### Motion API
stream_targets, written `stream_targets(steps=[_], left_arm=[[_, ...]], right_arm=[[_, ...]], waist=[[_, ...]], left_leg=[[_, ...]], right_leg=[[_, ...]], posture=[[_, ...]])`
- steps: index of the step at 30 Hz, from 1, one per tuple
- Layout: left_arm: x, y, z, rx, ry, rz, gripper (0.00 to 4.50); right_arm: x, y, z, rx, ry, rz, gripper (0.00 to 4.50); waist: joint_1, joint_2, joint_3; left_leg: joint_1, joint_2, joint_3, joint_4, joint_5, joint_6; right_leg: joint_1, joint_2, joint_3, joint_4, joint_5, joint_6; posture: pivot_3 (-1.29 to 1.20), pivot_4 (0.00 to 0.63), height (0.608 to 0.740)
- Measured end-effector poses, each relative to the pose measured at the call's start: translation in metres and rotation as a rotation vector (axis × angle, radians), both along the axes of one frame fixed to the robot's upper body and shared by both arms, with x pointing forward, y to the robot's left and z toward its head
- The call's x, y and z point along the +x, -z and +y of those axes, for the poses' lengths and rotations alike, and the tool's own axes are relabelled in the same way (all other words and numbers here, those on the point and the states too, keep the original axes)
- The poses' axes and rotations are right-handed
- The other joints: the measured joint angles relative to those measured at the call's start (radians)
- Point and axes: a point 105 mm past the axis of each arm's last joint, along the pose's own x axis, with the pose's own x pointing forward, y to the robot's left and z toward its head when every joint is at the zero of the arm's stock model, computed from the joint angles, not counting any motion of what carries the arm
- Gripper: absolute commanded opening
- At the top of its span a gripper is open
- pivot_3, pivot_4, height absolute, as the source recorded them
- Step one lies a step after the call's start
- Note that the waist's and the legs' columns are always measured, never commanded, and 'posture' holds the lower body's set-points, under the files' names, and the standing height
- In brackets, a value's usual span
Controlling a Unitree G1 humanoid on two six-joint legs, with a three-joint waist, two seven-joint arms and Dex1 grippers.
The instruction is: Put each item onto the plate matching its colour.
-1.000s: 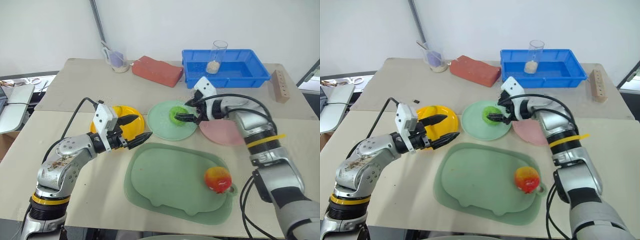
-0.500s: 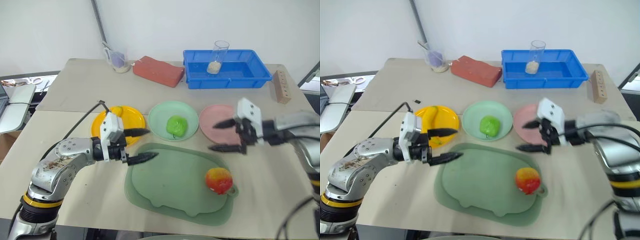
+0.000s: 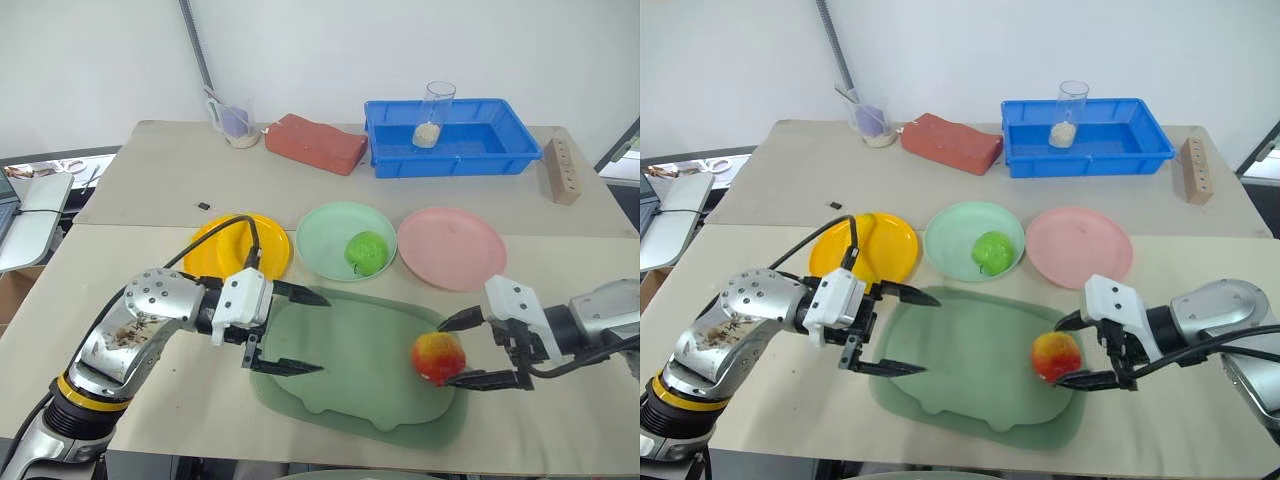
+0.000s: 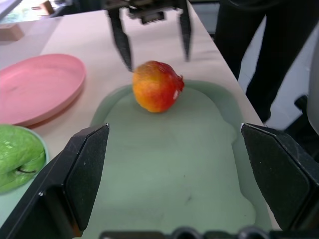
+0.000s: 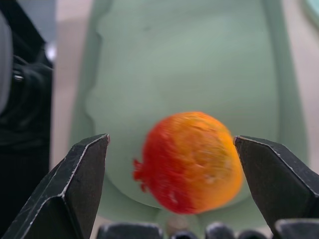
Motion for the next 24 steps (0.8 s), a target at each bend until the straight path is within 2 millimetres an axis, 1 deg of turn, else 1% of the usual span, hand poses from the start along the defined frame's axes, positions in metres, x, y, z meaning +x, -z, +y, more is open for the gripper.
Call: stream_targets(steps=[4, 10, 12, 15, 16, 21, 23, 24], left_arm=[[-0.003, 0.004, 0.0, 0.014, 0.021, -0.015, 4.5], [-0.009, 0.009, 0.0, 0.013, 0.024, 0.007, 4.5], [-0.01, 0.009, 0.0, 0.012, 0.025, 0.006, 4.5], [-0.01, 0.009, -0.001, 0.01, 0.025, 0.003, 4.5], [-0.01, 0.009, -0.001, 0.009, 0.026, 0.001, 4.5], [-0.01, 0.015, 0.003, 0.003, 0.016, 0.014, 4.5], [-0.007, 0.015, 0.002, -0.015, -0.004, 0.015, 4.5], [-0.003, 0.013, 0.001, -0.038, -0.03, 0.02, 4.5]], right_arm=[[0.006, 0.012, 0.002, -0.022, -0.004, -0.026, 4.43], [0.005, 0.023, 0.003, -0.051, -0.038, -0.021, 4.43], [0.005, 0.028, 0.004, -0.051, -0.038, -0.012, 3.9], [0.009, 0.029, 0.005, -0.038, -0.03, -0.012, 3.03], [0.01, 0.028, 0.005, -0.038, -0.029, -0.013, 2.95], [0.011, 0.027, 0.003, -0.033, -0.024, -0.005, 2.95], [0.021, 0.015, 0.006, 0.016, 0.002, -0.025, 2.95], [0.031, 0.005, 0.006, 0.051, 0.037, -0.057, 2.95]], waist=[[0.0, 0.0, 0.0], [0.001, 0.0, 0.0], [0.001, 0.0, 0.0], [0.0, 0.0, 0.0], [0.001, 0.0, 0.0], [0.001, 0.0, 0.0], [0.0, 0.0, 0.0], [-0.001, 0.0, 0.0]], left_leg=[[0.0, 0.0, 0.0, 0.0, 0.0, 0.0], [0.0, 0.0, 0.0, 0.0, 0.0, 0.0], [0.0, 0.0, 0.0, 0.0, 0.0, 0.0], [0.0, 0.0, 0.0, 0.001, 0.0, 0.0], [0.0, 0.0, 0.0, 0.001, 0.0, 0.0], [0.0, 0.0, 0.0, 0.001, 0.0, 0.0], [0.0, 0.0, 0.0, 0.001, 0.0, 0.0], [0.001, 0.0, 0.0, 0.002, 0.0, 0.0]], right_leg=[[0.0, 0.0, 0.0, 0.0, 0.0, 0.0], [0.0, 0.0, 0.0, 0.001, 0.0, 0.001], [0.0, 0.0, 0.0, 0.001, 0.0, 0.001], [0.0, 0.0, 0.0, 0.001, 0.0, 0.001], [0.001, 0.0, 0.0, 0.001, 0.0, 0.001], [0.001, 0.0, 0.0, 0.001, 0.0, 0.001], [0.001, 0.0, 0.0, 0.002, 0.001, 0.001], [0.001, 0.0, 0.0, 0.002, 0.001, 0.002]], posture=[[0.0, 0.15, 0.74], [0.0, 0.15, 0.74], [0.0, 0.15, 0.74], [0.0, 0.15, 0.74], [0.0, 0.15, 0.74], [0.0, 0.15, 0.74], [0.0, 0.15, 0.74], [0.0, 0.15, 0.74]])
